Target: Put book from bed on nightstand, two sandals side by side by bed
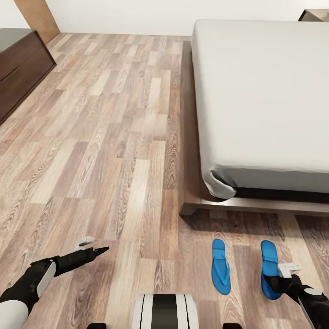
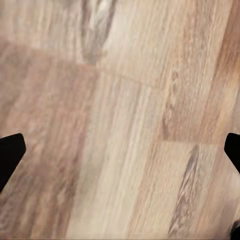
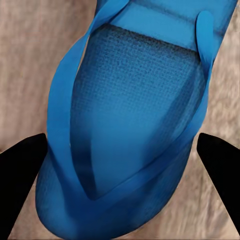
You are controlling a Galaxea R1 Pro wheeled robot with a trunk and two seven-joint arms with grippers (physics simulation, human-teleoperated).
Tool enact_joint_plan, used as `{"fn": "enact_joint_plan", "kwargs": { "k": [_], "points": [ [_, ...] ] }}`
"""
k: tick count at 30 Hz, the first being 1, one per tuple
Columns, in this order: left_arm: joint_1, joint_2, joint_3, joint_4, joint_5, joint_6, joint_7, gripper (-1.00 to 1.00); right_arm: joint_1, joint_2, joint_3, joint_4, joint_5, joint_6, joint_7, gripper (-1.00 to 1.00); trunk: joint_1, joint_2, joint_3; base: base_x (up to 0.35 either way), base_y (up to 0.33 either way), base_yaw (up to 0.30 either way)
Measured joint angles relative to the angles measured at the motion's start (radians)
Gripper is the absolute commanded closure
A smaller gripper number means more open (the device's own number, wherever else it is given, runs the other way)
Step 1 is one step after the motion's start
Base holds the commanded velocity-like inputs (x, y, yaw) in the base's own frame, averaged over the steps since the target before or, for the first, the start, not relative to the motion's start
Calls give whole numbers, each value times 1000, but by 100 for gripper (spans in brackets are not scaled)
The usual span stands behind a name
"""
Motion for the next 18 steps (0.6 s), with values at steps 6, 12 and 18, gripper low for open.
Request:
{"fn": "enact_joint_plan", "kwargs": {
  "k": [6, 12, 18],
  "points": [
    [0, 0, 0, 0, 0, -1, 0, -100, 0, 0, 0, 0, 0, 0, 0, 100, 0, 0, 0, 83, 303, 0],
    [0, 0, 0, 0, 0, -1, 1, -100, 0, 0, 0, 0, 1, 0, 0, 100, 0, 0, 0, 54, 270, 0],
    [0, -1, 1, 0, 1, -1, 2, -100, 1, 0, -1, -1, 1, 1, 0, 100, 0, 0, 0, 3, 61, 0]
  ]
}}
